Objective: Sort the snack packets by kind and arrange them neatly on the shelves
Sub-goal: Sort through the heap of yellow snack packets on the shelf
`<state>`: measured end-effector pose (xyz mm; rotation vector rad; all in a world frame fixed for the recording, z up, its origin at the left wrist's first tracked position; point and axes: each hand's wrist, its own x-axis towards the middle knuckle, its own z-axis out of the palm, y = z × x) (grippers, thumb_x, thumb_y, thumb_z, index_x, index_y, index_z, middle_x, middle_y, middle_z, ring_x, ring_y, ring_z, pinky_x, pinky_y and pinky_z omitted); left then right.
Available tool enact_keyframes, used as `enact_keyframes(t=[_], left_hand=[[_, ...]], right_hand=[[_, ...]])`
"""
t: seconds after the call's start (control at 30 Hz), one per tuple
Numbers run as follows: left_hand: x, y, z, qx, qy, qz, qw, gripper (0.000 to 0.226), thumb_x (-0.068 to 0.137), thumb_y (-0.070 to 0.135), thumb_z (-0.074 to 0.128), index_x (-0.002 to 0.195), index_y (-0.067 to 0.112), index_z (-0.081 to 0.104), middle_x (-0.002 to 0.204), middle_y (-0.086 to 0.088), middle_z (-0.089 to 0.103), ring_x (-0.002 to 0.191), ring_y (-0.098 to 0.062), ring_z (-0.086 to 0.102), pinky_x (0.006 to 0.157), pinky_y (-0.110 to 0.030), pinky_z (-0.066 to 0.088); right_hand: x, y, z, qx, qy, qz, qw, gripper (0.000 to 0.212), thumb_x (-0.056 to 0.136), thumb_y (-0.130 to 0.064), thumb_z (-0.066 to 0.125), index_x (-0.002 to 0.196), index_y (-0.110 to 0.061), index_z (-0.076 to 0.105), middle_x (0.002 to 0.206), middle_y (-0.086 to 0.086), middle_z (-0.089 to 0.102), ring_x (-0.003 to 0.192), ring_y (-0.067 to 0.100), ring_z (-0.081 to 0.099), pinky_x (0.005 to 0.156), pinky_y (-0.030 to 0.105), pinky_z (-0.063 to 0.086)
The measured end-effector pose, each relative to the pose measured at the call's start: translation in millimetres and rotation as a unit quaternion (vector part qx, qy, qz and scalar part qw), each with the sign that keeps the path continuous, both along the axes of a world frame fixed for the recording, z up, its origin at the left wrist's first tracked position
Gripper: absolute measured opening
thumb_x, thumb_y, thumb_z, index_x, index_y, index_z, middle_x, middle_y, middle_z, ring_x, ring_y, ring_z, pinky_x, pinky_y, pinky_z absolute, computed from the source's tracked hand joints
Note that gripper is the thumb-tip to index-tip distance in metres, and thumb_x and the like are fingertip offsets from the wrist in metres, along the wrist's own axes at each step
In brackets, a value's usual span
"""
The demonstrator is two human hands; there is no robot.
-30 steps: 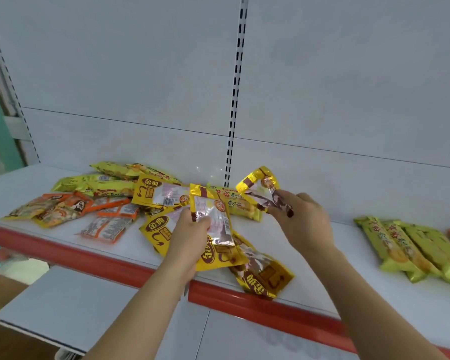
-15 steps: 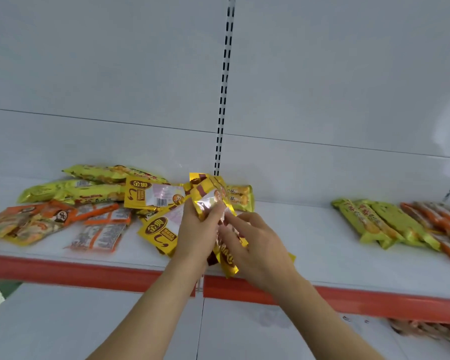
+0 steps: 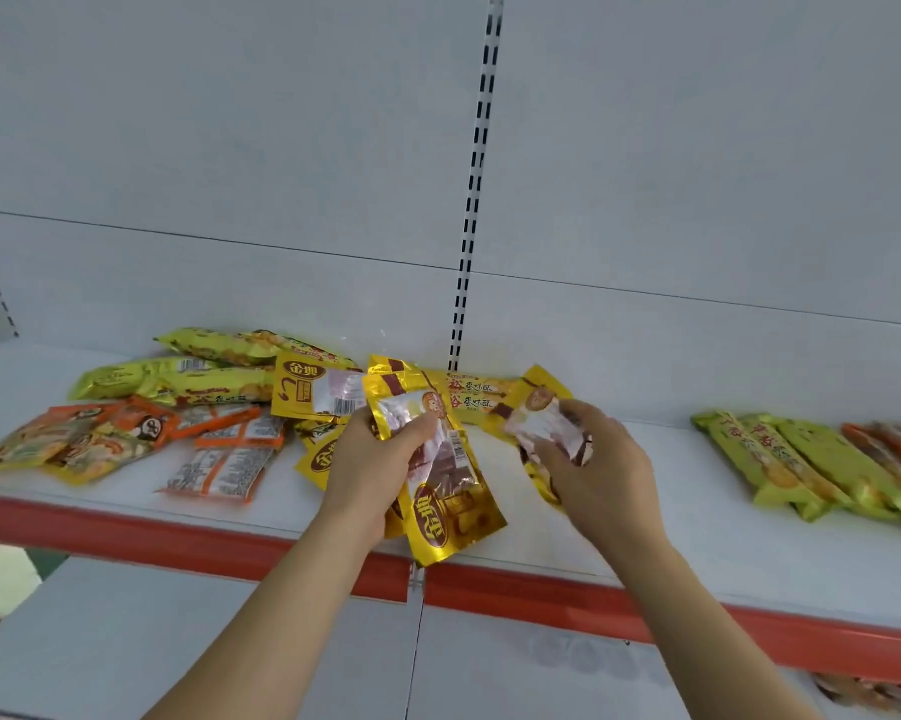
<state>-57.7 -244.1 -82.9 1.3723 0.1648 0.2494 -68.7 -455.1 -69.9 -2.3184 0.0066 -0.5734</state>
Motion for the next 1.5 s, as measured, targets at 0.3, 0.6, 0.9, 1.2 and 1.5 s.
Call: enact_keyframes(t=[0.3, 0.6, 0.9, 1.2, 1.5], left_hand=[[-6, -8, 19, -0.109, 0.053, -0.051, 0.991, 0.055, 0.095, 0.072, 0.052, 0.121, 0.030, 0.074, 0.120, -0.005, 0.077, 0.111, -0.028, 0.074, 0.102, -0.052, 0.055], [-2, 47, 12, -0.042, -0.034, 0.107, 0.993, 0.029, 0.094, 0.015, 0.074, 0.123, 0.015, 0.069, 0.108, -0.002, 0.079, 0.093, -0.014, 0.078, 0.078, -0.034, 0.062], [7, 125, 14, 0.028, -0.025, 0.017, 0.999, 0.086, 0.092, 0.026, 0.078, 0.158, 0.015, 0.023, 0.154, 0.004, 0.047, 0.140, -0.019, 0.048, 0.100, -0.027, 0.038], [21, 162, 6, 0.011, 0.022, -0.029, 0.999, 0.032, 0.093, 0.017, 0.068, 0.121, 0.015, 0.053, 0.109, -0.004, 0.063, 0.088, -0.018, 0.059, 0.071, -0.032, 0.044], [25, 152, 6, -0.085, 0.022, -0.162, 0.983, 0.031, 0.093, 0.017, 0.073, 0.123, 0.027, 0.068, 0.117, -0.011, 0.076, 0.104, -0.031, 0.075, 0.088, -0.051, 0.061]], right_hand=[[2, 77, -8, 0.052, -0.017, 0.131, 0.990, 0.049, 0.092, -0.061, 0.055, 0.135, -0.039, 0.053, 0.115, -0.013, 0.051, 0.107, 0.009, 0.054, 0.085, 0.024, 0.046], [19, 105, -12, 0.017, -0.002, 0.222, 0.975, 0.041, 0.106, -0.039, 0.039, 0.143, -0.027, 0.051, 0.137, -0.002, 0.053, 0.124, 0.019, 0.049, 0.098, 0.034, 0.043], [36, 145, -18, -0.319, 0.160, 0.172, 0.918, 0.066, 0.082, -0.082, 0.044, 0.127, -0.033, 0.046, 0.129, -0.005, 0.049, 0.123, 0.026, 0.045, 0.097, 0.044, 0.044], [27, 141, -17, -0.188, -0.060, 0.014, 0.980, 0.026, 0.101, -0.028, 0.055, 0.123, -0.027, 0.067, 0.095, 0.000, 0.071, 0.082, 0.026, 0.065, 0.061, 0.031, 0.042], [8, 173, -16, -0.180, -0.165, 0.260, 0.934, 0.052, 0.097, -0.012, 0.049, 0.148, -0.023, 0.047, 0.156, -0.002, 0.038, 0.145, 0.019, 0.034, 0.114, 0.032, 0.037]])
